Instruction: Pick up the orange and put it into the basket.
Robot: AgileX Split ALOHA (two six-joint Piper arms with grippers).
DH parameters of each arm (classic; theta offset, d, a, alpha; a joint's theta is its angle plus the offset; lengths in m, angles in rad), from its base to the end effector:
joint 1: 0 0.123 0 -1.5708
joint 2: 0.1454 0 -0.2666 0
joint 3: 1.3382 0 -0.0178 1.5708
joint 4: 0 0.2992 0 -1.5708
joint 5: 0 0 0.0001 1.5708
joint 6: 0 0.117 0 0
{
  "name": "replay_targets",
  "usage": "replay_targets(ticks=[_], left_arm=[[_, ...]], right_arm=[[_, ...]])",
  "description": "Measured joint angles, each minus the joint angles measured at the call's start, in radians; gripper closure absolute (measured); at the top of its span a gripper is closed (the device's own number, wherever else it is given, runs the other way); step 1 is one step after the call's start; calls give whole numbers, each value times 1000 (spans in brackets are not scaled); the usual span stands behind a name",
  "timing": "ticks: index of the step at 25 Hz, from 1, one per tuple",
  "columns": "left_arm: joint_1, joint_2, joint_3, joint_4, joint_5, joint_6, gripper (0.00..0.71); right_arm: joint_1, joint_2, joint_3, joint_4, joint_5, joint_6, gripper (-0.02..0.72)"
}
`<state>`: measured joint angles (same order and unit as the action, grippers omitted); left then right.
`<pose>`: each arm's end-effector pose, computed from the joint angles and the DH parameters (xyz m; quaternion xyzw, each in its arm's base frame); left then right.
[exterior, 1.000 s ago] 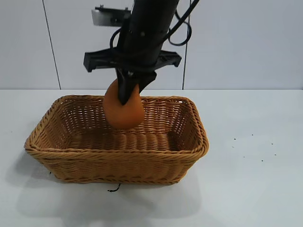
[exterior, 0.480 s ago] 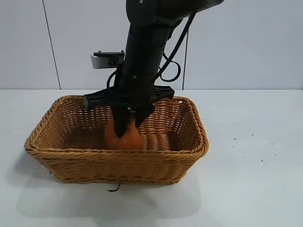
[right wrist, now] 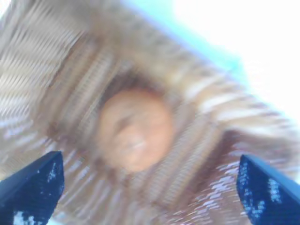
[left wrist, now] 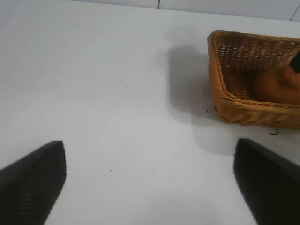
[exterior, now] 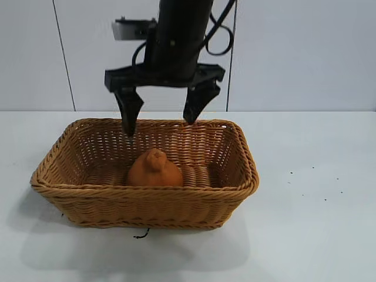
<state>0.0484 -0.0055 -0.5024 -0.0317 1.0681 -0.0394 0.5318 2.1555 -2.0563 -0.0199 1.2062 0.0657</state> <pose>0.0779 0.0005 0.2893 -0.0367 0.8522 -0.0135 0.5217 0.4471 0.2605 0.2260 -0.2292 0.9574 0.0423 0.1705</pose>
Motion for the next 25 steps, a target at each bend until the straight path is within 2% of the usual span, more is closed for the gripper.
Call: replay_targets(ticks=[10, 14, 20, 25], left_arm=[[0, 0, 0, 0, 0, 0, 14], [0, 0, 1, 0, 0, 0, 14], [0, 0, 1, 0, 0, 0, 14], [0, 0, 1, 0, 0, 0, 14]], right_arm=[[-326, 0, 0, -33, 8, 3, 10], [-422, 0, 0, -35, 8, 3, 10], [-491, 0, 0, -30, 9, 4, 10], [-489, -33, 71, 20, 8, 4, 10]])
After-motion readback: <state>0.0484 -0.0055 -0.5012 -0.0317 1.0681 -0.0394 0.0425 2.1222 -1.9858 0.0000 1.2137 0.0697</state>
